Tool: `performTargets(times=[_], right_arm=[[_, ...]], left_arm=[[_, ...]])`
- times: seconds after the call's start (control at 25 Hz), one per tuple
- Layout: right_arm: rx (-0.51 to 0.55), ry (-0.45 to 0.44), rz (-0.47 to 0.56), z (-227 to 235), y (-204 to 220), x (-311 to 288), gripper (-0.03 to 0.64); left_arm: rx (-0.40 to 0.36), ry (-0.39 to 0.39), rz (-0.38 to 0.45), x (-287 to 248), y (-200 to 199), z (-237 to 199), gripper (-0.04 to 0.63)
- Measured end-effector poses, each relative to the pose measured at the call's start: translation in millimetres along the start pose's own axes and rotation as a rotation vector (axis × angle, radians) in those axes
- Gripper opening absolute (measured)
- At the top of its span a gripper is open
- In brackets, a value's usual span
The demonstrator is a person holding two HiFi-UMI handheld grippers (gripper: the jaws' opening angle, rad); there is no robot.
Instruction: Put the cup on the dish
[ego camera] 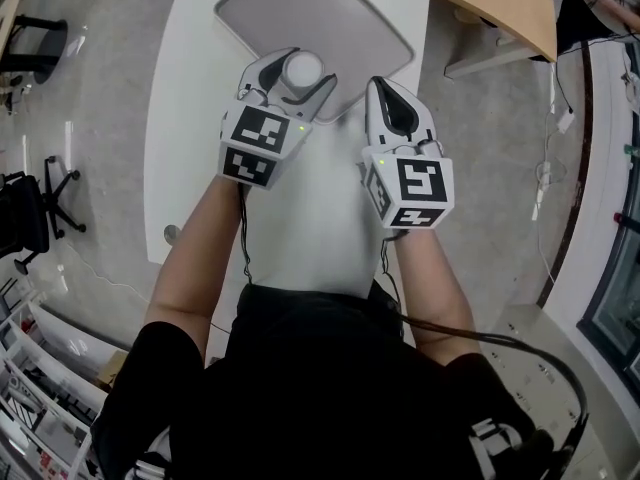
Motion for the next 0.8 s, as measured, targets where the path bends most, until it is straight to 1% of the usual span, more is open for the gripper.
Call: performTargets(times=[0.2,0.4,0.52,0.6,0.64,0.76,0.8], right_arm=[[-0.012,-0.011,-0.016,3,12,-15,0.014],[-0.025,-0.019,-0.025,9,23,-33,0.014],[-0.033,-0.018,-0.035,10,29,-40,0.014],[-0.036,-0.018,-0.043,11,34,-45,0.014],[-0.037,-0.019,-0.047,12,37,-47,0.014],[-0.040,-0.019,-0.059,17,46,-52,0.014],[-0.042,-0.018,-0.062,18,49,-53,0.014]], left_arm=[[0.005,-0.026,0.007,-21,9,-18,0.272],[0.027,-0.053,0.007,-45,18,-42,0.272],[-0.008,-0.072,-0.006,-58,23,-55,0.272],[-0.006,-0.073,-0.015,-67,30,-63,0.272],[0.013,-0.069,-0.018,-71,34,-66,0.272],[0.132,-0.045,-0.003,-81,37,-85,0.272],[0.137,-0.055,0.005,-84,33,-92,0.272]])
Point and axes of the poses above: the fingertips, and each gripper's own axes: x backward along the fingers, z to its right, y out of its underside, the point moved 9 cm from there along x, backward along the fingers, and after that the axes turned 11 degrees about y, right-handed, at the moved point
